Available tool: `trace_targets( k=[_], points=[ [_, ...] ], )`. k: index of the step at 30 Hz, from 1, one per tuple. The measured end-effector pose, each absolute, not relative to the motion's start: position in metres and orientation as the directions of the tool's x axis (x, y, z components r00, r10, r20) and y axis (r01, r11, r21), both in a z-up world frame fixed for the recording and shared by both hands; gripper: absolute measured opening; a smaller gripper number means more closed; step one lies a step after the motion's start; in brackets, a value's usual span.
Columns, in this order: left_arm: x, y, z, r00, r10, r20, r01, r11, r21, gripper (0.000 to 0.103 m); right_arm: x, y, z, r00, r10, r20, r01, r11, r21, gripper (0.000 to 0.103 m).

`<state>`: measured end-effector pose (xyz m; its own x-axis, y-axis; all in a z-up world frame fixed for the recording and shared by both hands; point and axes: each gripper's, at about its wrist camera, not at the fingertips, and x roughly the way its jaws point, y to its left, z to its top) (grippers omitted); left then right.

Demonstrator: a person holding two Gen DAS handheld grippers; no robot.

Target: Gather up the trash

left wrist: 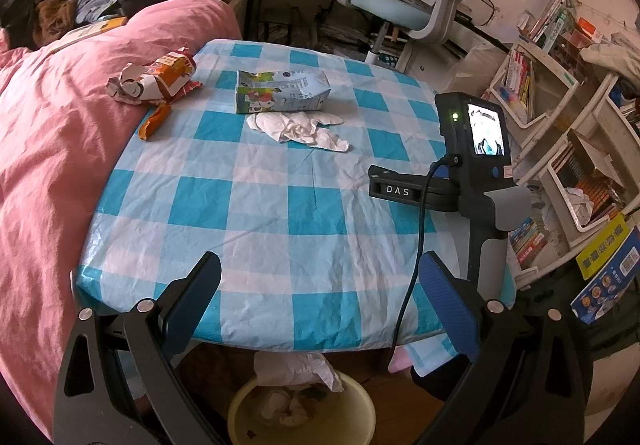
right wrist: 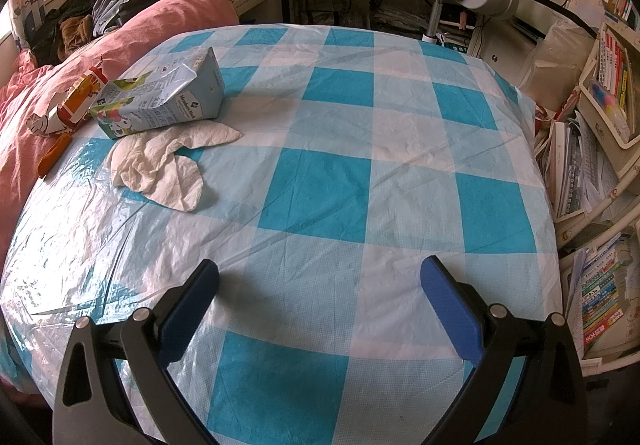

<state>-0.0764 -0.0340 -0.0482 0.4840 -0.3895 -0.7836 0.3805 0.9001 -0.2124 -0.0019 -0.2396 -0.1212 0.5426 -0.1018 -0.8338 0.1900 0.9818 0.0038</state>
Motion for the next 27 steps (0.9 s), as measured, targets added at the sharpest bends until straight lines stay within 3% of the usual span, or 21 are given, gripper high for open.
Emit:
trace_targets(
  k=[27],
  points=[
    [-0.0758,-0.0340,-0.0494,0.488,-0.383,-0.784,0.384,0.901,-0.201,0.096,-0.0020,-0.2391,-0.1211,0.542,-0.102,-0.834,0.190,0.982,0.004,0.096]
  ],
)
